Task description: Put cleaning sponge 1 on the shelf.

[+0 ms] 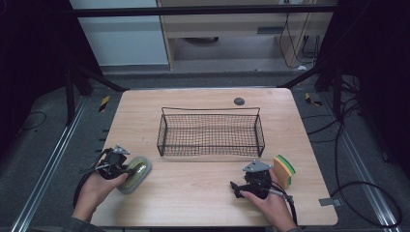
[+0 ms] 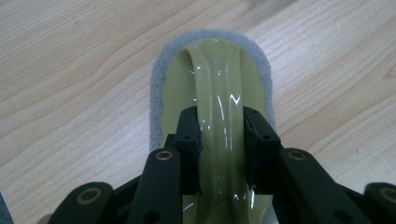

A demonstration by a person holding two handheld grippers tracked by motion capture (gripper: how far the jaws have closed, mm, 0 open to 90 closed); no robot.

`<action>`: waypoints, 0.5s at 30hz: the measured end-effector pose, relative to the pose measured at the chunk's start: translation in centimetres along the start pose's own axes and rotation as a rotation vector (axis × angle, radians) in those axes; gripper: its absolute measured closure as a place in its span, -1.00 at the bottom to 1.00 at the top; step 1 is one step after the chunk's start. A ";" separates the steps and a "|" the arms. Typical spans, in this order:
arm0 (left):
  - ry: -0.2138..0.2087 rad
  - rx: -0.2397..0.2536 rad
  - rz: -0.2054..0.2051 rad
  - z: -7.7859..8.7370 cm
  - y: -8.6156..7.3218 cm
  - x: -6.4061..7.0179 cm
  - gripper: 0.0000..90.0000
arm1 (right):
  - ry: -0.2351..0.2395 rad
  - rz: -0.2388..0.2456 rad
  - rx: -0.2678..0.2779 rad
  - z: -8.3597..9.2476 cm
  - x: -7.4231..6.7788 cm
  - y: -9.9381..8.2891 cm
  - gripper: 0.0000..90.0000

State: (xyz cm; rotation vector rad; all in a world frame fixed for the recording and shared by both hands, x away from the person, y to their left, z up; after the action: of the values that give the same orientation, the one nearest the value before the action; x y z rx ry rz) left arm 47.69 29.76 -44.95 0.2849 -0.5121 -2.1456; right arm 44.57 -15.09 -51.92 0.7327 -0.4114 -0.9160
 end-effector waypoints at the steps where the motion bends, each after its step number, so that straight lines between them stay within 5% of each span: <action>1: 0.000 0.000 0.000 0.0 0.0 0.0 0.56 | -0.001 0.000 0.002 0.0 0.0 0.0 -0.91; 7: -0.057 -0.052 -0.138 1.3 1.1 -0.3 0.56 | -0.005 -0.004 0.000 0.0 -0.1 0.0 -0.91; 15: -0.100 -0.058 -0.223 3.6 2.6 -0.8 0.56 | -0.005 -0.007 0.004 0.0 -0.1 -0.1 -0.91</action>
State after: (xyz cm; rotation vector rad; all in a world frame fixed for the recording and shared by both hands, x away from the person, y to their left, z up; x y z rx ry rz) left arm 48.66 30.00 -40.58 0.2110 -0.4927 -2.3963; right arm 44.44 -15.08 -51.95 0.7363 -0.4157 -0.9238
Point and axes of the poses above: each handheld gripper's, and its own axes: z roughly backward along the jaws, y roughly out of its top, x roughly to its right, the point moved 1 cm from there along -z, roughly forward along the jaws, and after that the axes turned 1 degree about -y, right-handed, at the moved point
